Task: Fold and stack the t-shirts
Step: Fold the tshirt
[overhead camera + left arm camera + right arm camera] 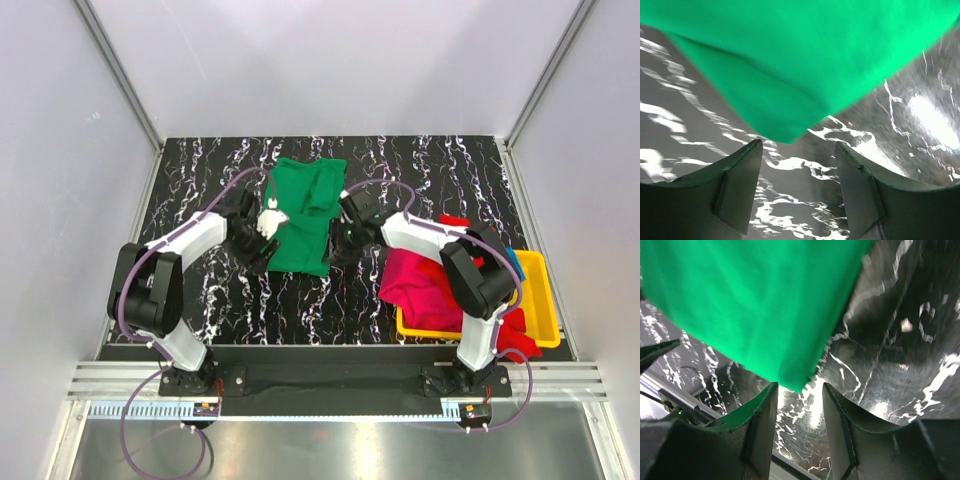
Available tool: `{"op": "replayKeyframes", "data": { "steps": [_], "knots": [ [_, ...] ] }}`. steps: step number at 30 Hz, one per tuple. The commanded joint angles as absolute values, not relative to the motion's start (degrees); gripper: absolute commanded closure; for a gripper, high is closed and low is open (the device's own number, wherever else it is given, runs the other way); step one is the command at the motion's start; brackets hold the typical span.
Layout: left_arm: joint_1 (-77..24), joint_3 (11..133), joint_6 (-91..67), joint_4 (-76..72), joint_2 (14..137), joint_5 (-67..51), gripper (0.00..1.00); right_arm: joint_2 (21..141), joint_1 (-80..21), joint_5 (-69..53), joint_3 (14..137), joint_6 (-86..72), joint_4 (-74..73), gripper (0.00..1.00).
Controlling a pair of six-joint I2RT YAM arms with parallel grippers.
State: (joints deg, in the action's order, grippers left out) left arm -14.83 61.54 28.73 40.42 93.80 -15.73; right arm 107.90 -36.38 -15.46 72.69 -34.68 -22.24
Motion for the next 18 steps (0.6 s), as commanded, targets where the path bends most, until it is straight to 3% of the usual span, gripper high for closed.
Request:
{"op": "replayKeyframes", "data": {
  "steps": [1, 7, 9, 12, 13, 16, 17, 18],
  "knots": [
    [-15.20, 59.51, 29.62, 38.67, 91.14, -19.16, 0.34, 104.94, -36.82, -16.52, 68.13, -40.06, -14.70, 0.52],
    [-15.12, 57.40, 28.13, 34.29, 91.93, -13.36, 0.34, 106.34, -39.20, -18.02, 66.97, -42.10, -11.17, 0.53],
    [-15.12, 57.57, 27.43, 32.52, 92.37, -13.79, 0.35, 107.40, -39.29, -17.32, 66.62, -42.19, -10.81, 0.62],
    [-15.12, 57.83, 27.25, 30.85, 92.99, -14.68, 0.51, 107.93, -39.29, -18.02, 66.45, -42.54, -10.64, 0.79],
    [-15.12, 57.83, 27.42, 30.24, 93.25, -14.76, 0.63, 107.84, -39.29, -18.19, 66.10, -43.06, -10.20, 0.83],
    [-15.12, 57.92, 27.60, 29.88, 94.21, -15.47, 0.83, 107.14, -39.20, -17.49, 65.13, -42.72, -10.89, 0.96],
    [-15.12, 58.09, 27.60, 29.97, 94.48, -15.73, 1.00, 106.88, -39.11, -16.71, 65.56, -42.19, -11.77, 0.99],
    [-15.12, 58.18, 27.68, 29.97, 94.66, -15.73, 1.00, 106.70, -39.11, -16.26, 65.74, -41.14, -12.73, 1.00]
  ]
}}
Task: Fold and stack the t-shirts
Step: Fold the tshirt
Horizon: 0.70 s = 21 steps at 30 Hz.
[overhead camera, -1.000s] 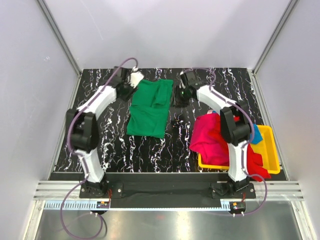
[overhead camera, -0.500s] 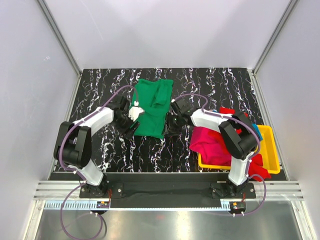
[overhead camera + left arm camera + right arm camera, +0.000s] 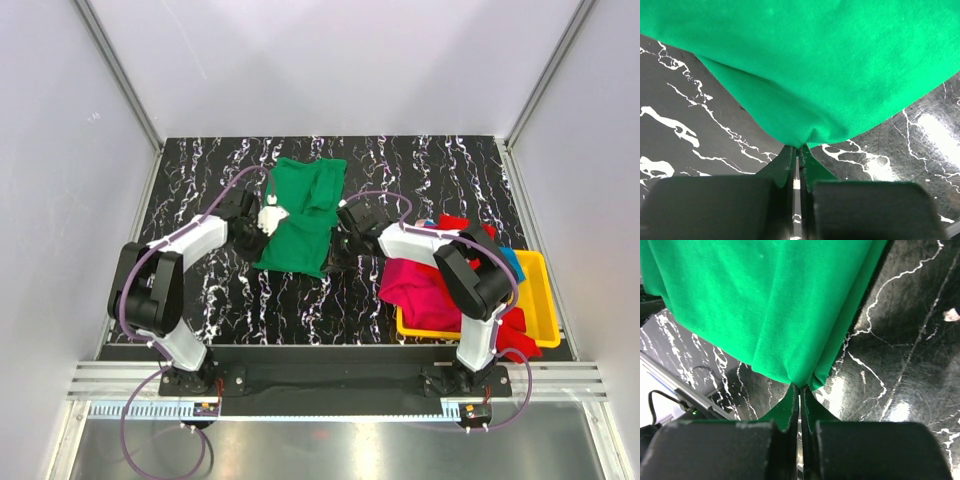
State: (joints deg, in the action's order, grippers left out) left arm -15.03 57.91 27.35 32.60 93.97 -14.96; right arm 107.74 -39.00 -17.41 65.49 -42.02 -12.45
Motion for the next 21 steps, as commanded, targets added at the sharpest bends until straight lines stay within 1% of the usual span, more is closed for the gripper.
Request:
{"op": "replayKeyframes", "data": {
  "steps": [1, 6, 8, 12, 15, 18, 19, 20, 21],
  "knots": [
    [-15.12, 58.10, 27.77, 30.14, 94.92, -15.73, 1.00, 106.61, -38.76, -15.91, 65.92, -40.61, -14.14, 1.00],
    [-12.49, 57.13, 30.49, 31.55, 93.96, -12.22, 1.00, 105.47, -36.39, -16.08, 65.48, -37.10, -19.06, 1.00],
    [-11.26, 55.99, 32.07, 32.52, 92.29, -10.56, 1.00, 104.07, -34.72, -15.91, 64.00, -36.21, -21.09, 1.00],
    [-10.37, 52.13, 35.50, 33.40, 88.78, -8.35, 1.00, 102.48, -34.54, -15.55, 62.84, -33.06, -23.29, 1.00],
    [-10.37, 50.01, 36.90, 34.88, 87.72, -9.75, 1.00, 102.92, -34.80, -18.01, 62.93, -32.09, -22.68, 1.00],
    [-10.46, 49.83, 38.14, 38.14, 87.19, -13.61, 1.00, 103.27, -35.33, -20.30, 63.81, -31.38, -22.67, 1.00],
    [-10.46, 49.92, 38.41, 40.23, 86.75, -14.75, 0.96, 103.01, -35.24, -20.56, 63.98, -31.29, -23.02, 0.98],
    [-10.55, 50.10, 38.76, 41.56, 86.31, -16.77, 0.84, 102.40, -35.33, -20.57, 63.90, -31.29, -23.29, 0.95],
    [-10.81, 50.45, 39.72, 42.88, 85.79, -17.57, 0.67, 101.87, -35.33, -20.13, 63.81, -31.03, -24.42, 0.83]
  ]
}}
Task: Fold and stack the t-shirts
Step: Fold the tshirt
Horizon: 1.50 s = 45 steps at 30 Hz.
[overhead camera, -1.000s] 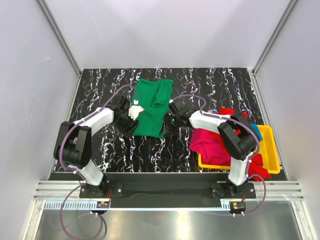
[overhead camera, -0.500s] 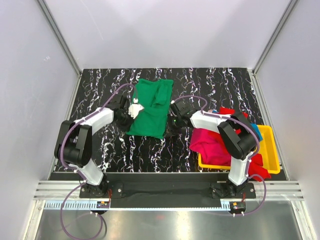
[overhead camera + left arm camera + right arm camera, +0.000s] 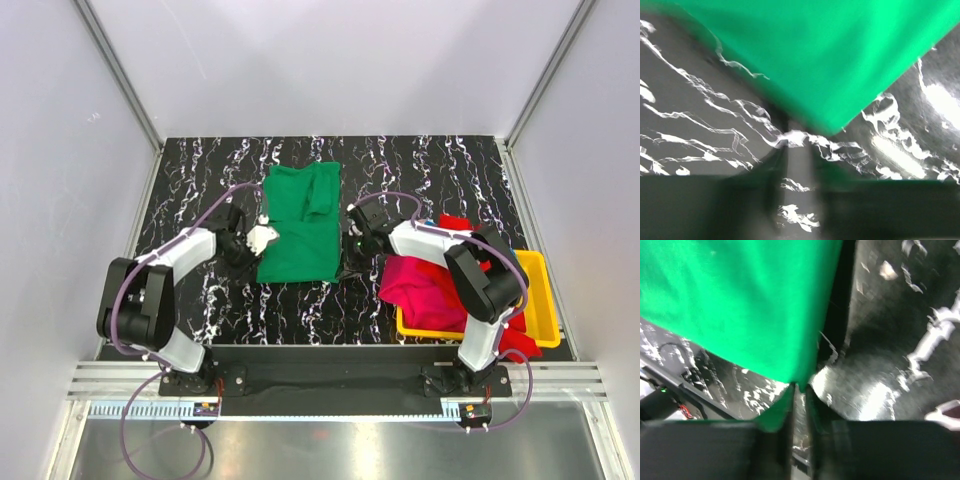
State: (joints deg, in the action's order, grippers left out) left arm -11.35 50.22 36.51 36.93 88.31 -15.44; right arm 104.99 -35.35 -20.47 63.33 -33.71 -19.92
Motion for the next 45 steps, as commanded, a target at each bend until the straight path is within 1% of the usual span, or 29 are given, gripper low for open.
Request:
{"op": "replayKeyframes", "data": {
  "steps": [1, 2, 4, 5, 8, 9, 10, 12, 13, 14, 17, 20, 24, 29, 32, 33, 35, 37, 38, 39, 41, 42, 43, 45],
  "knots": [
    [-10.90, 50.45, 40.16, 44.02, 84.13, -17.75, 0.50, 101.26, -35.25, -18.47, 63.72, -30.68, -25.04, 0.76],
    [-10.90, 50.45, 40.43, 44.21, 83.15, -16.80, 0.28, 99.86, -35.33, -17.76, 63.46, -30.33, -25.48, 0.68],
    [-10.90, 50.71, 41.22, 44.21, 80.18, -14.86, 0.26, 98.27, -35.42, -15.66, 63.20, -29.80, -26.36, 0.58],
    [-10.99, 50.97, 41.22, 44.12, 79.03, -12.59, 0.26, 96.70, -35.51, -15.12, 63.11, -29.62, -26.37, 0.57],
    [-14.14, 50.54, 41.66, 42.99, 73.67, -9.60, 0.32, 93.88, -37.44, -11.34, 62.76, -29.18, -25.49, 0.56],
    [-18.59, 48.19, 41.75, 41.76, 72.09, -8.71, 0.34, 93.61, -37.44, -11.60, 62.14, -31.18, -24.79, 0.55],
    [-21.42, 46.42, 41.92, 38.18, 69.46, -7.48, 0.34, 93.43, -37.44, -12.04, 60.92, -32.77, -22.78, 0.53],
    [-28.35, 40.29, 43.58, 32.90, 66.38, -3.53, 0.35, 94.13, -37.35, -13.00, 59.86, -35.76, -19.36, 0.53],
    [-29.43, 38.51, 44.72, 27.56, 65.84, -2.73, 0.34, 94.39, -37.44, -13.79, 59.16, -36.29, -18.12, 0.54],
    [-29.97, 37.10, 45.95, 25.07, 65.74, -1.16, 0.34, 94.57, -37.53, -14.76, 58.63, -36.39, -16.54, 0.55],
    [-30.15, 34.63, 50.35, 16.02, 66.97, 3.58, 0.32, 92.56, -37.53, -17.22, 56.87, -34.37, -9.77, 0.55],
    [-30.23, 33.31, 53.96, 10.56, 67.06, 2.82, 0.29, 90.10, -37.44, -16.61, 56.51, -30.94, -7.04, 0.54],
    [-30.23, 32.00, 55.28, 9.58, 67.85, -0.43, 0.29, 88.86, -37.44, -17.14, 55.81, -28.05, -5.72, 0.54],
    [-30.23, 28.83, 56.95, 10.89, 67.85, -5.61, 0.34, 84.92, -37.44, -18.19, 53.18, -22.52, -3.61, 0.54],
    [-30.32, 27.95, 58.09, 10.99, 67.68, -6.94, 0.34, 81.14, -37.44, -18.28, 50.63, -15.14, -0.44, 0.52],
    [-30.24, 27.78, 58.10, 10.38, 67.94, -7.03, 0.34, 80.25, -37.44, -18.19, 49.93, -9.90, 3.22, 0.52],
    [-30.23, 28.12, 57.66, 9.23, 69.25, -6.86, 0.34, 77.28, -37.44, -19.42, 47.38, -1.46, 5.70, 0.49],
    [-30.24, 28.21, 57.04, 7.83, 71.19, -7.03, 0.35, 75.07, -37.44, -21.17, 43.62, 4.28, 10.18, 0.47],
    [-30.23, 28.13, 56.78, 7.04, 71.89, -6.60, 0.37, 73.14, -37.44, -22.14, 42.29, 6.92, 11.67, 0.46],
    [-30.23, 27.78, 56.43, 6.25, 72.50, -6.24, 0.38, 72.26, -37.44, -23.71, 40.97, 13.38, 13.52, 0.45],
    [-30.23, 27.34, 56.25, 4.40, 74.26, -5.10, 0.48, 71.28, -37.44, -28.29, 38.50, 23.05, 13.19, 0.43],
    [-30.23, 27.07, 55.99, 4.22, 74.88, -4.92, 0.54, 71.54, -37.44, -29.08, 38.32, 25.72, 11.01, 0.43],
    [-30.23, 26.90, 55.90, 3.44, 74.97, -4.49, 0.69, 72.15, -37.44, -29.96, 38.93, 28.01, 9.51, 0.43],
    [-30.23, 26.28, 55.72, 3.25, 74.27, -4.39, 0.81, 74.79, -37.96, -31.11, 39.46, 34.87, 6.52, 0.44]
  ]
}}
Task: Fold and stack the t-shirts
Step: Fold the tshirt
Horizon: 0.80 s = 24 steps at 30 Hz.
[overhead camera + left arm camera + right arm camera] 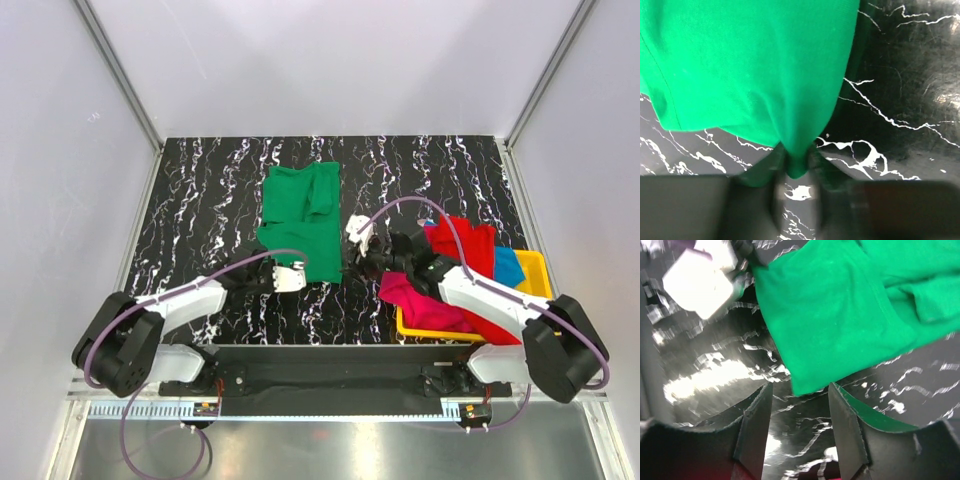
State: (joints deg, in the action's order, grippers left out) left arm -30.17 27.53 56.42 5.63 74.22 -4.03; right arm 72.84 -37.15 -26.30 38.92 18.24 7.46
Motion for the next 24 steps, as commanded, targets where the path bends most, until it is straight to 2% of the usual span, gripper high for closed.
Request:
{"op": "replayKeyframes", "data": {
  "steps": [1, 3, 8, 18, 24],
  "knots": [
    [-30.23, 26.19, 55.64, 3.43, 73.83, -4.48, 0.90, 76.88, -38.49, -31.11, 39.64, 37.50, 6.07, 0.45],
    [-30.15, 26.19, 55.28, 4.48, 72.43, -4.66, 1.00, 79.09, -39.46, -29.80, 39.55, 42.88, 7.54, 0.45],
    [-30.15, 26.63, 54.32, 6.15, 70.49, -4.57, 1.00, 85.33, -40.34, -28.82, 39.63, 48.67, 13.36, 0.45],
    [-29.62, 28.91, 51.86, 8.70, 70.84, -5.45, 1.00, 92.81, -41.66, -26.72, 44.47, 53.61, 6.70, 0.44],
    [-28.92, 30.06, 50.63, 10.89, 70.58, -6.50, 1.00, 94.48, -42.27, -25.14, 45.09, 55.81, 2.03, 0.57]
  ]
}}
